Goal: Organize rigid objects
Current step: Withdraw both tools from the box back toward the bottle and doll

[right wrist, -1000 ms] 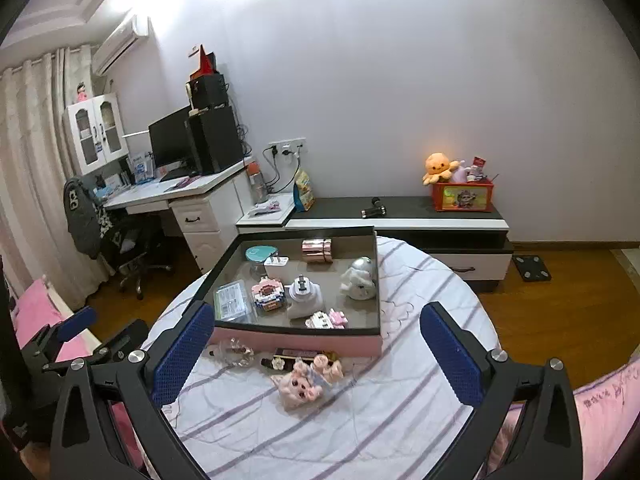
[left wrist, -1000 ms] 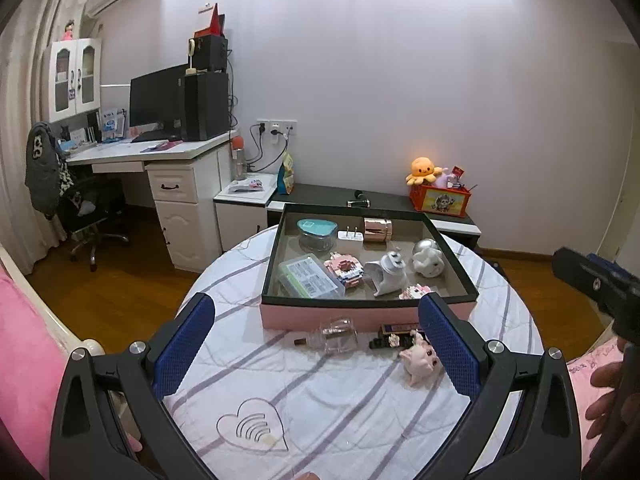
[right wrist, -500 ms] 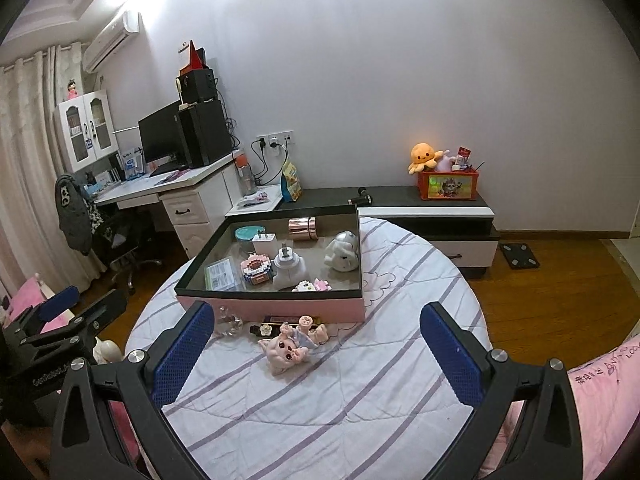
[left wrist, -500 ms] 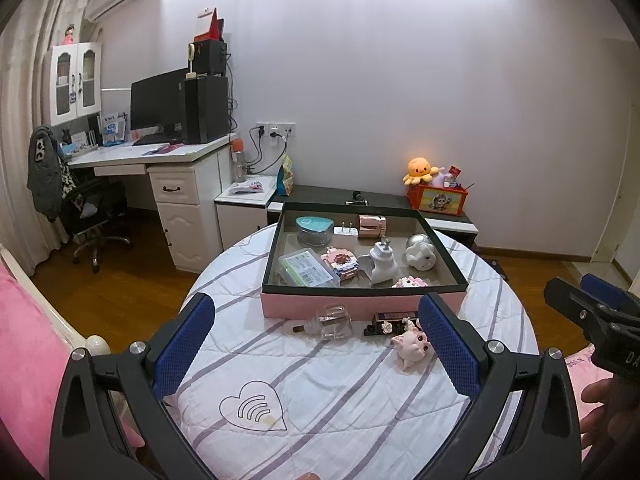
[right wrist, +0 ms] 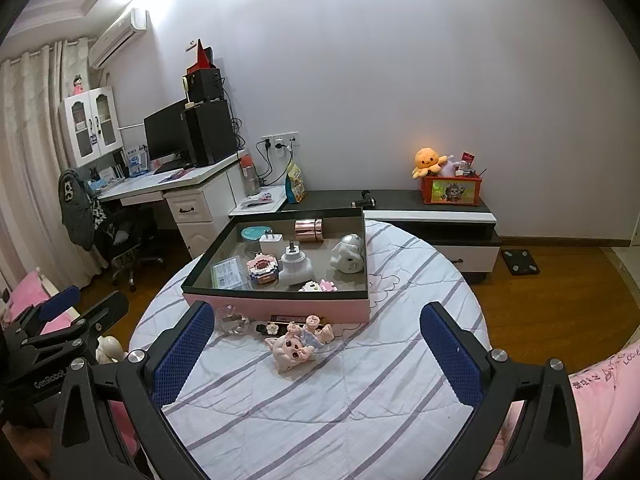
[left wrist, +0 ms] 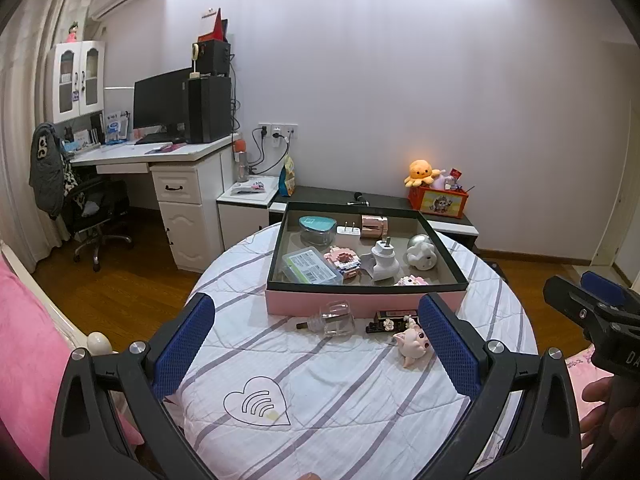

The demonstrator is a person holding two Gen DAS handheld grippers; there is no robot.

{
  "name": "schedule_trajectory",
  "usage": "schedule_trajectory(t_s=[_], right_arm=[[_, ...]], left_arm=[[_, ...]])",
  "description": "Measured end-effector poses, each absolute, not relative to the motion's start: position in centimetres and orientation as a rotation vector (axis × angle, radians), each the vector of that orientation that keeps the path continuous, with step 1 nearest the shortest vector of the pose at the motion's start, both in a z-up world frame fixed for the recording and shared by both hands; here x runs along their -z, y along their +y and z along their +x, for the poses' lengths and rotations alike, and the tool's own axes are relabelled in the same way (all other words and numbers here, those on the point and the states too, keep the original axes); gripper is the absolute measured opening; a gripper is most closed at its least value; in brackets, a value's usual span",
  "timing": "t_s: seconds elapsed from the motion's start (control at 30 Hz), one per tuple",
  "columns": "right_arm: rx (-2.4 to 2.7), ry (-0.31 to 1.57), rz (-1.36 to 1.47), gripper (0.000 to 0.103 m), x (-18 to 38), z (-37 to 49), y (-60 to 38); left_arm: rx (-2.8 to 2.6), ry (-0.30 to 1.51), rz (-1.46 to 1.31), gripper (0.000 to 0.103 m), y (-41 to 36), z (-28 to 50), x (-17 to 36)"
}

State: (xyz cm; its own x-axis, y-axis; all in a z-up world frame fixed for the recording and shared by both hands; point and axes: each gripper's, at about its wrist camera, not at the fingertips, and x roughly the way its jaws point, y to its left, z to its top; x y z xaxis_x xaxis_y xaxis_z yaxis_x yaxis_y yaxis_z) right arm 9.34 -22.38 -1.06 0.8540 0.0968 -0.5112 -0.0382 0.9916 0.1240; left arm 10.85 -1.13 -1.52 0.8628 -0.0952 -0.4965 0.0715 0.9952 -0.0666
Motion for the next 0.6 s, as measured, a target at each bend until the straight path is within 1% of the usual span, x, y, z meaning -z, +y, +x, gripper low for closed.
schedule_trajectory(t_s=[0.33,0.47,0.6], right_arm=[[-0.071,0.578,0.095,0.103,1.9,10.3,-22.1],[-0.076,0.645,0.075,0.103,3.9,11.9,-21.9],[-0.087,0.736,0.069,0.103,7.0,14.1,-21.7]], left_arm=[[0.083,0.561,-0.052,0.103,-1.0,11.9,2.6],[0.077,0.611,-0.056,0.103,-0.9,13.4,4.3],[0.078,0.66,-0.058,0.103,-0.9,14.9,6.3]])
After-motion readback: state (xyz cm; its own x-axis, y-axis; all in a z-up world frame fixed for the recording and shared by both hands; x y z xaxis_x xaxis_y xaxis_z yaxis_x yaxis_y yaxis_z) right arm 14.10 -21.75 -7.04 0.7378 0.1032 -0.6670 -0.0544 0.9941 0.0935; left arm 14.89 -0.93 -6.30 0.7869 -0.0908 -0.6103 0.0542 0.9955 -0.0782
